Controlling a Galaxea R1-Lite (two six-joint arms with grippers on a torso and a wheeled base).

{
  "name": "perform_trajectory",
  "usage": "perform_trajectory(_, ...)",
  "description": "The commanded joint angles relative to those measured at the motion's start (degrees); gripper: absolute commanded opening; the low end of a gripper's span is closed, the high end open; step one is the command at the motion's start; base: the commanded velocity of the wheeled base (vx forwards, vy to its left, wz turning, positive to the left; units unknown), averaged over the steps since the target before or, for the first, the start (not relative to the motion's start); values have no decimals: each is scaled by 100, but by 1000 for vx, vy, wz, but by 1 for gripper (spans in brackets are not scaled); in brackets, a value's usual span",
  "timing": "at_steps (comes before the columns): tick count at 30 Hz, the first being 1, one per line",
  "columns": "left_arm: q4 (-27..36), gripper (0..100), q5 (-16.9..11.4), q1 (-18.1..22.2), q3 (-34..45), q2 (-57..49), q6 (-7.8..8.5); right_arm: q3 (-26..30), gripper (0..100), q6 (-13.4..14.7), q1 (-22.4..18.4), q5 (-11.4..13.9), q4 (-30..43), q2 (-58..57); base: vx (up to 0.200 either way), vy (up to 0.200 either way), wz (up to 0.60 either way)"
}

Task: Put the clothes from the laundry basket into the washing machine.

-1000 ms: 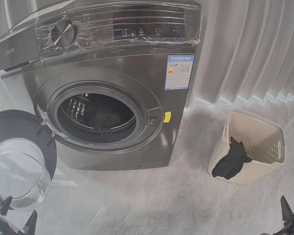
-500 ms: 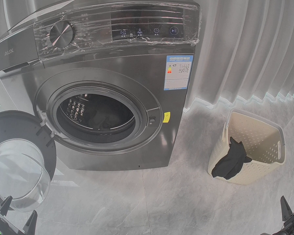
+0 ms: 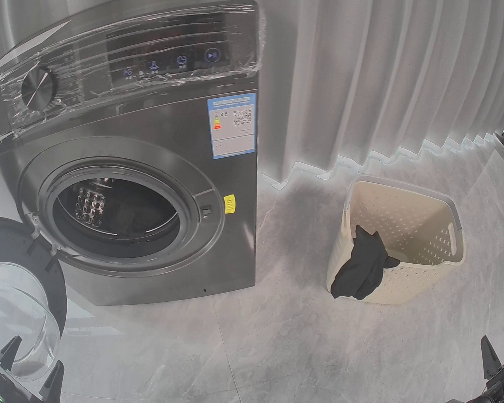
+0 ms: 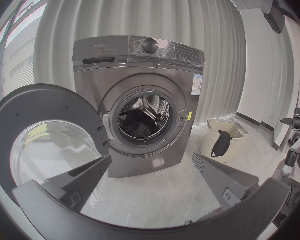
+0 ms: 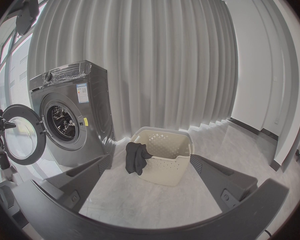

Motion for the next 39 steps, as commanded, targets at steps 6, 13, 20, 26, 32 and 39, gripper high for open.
perform_trajectory(6, 1, 100, 2, 0, 101, 5, -2, 101, 100, 7, 2, 2, -3, 2, 0, 0, 0)
perform_trajectory(13, 1, 100, 2, 0, 101, 13, -10, 101, 100, 16, 2, 2, -3, 2, 0, 0, -343)
perform_trajectory(20, 1, 100, 2, 0, 101, 5, -10, 101, 100, 7, 2, -7, -3, 11, 0, 0, -86)
perform_trajectory(26, 1, 100, 2, 0, 101, 13, -2, 101, 100, 16, 2, 2, -3, 11, 0, 0, 0)
perform_trajectory(32, 1, 100, 2, 0, 101, 5, -2, 101, 100, -2, 2, 10, -3, 2, 0, 0, 0)
perform_trajectory(39, 1, 100, 2, 0, 101, 13, -10, 101, 100, -2, 2, 10, -3, 2, 0, 0, -600)
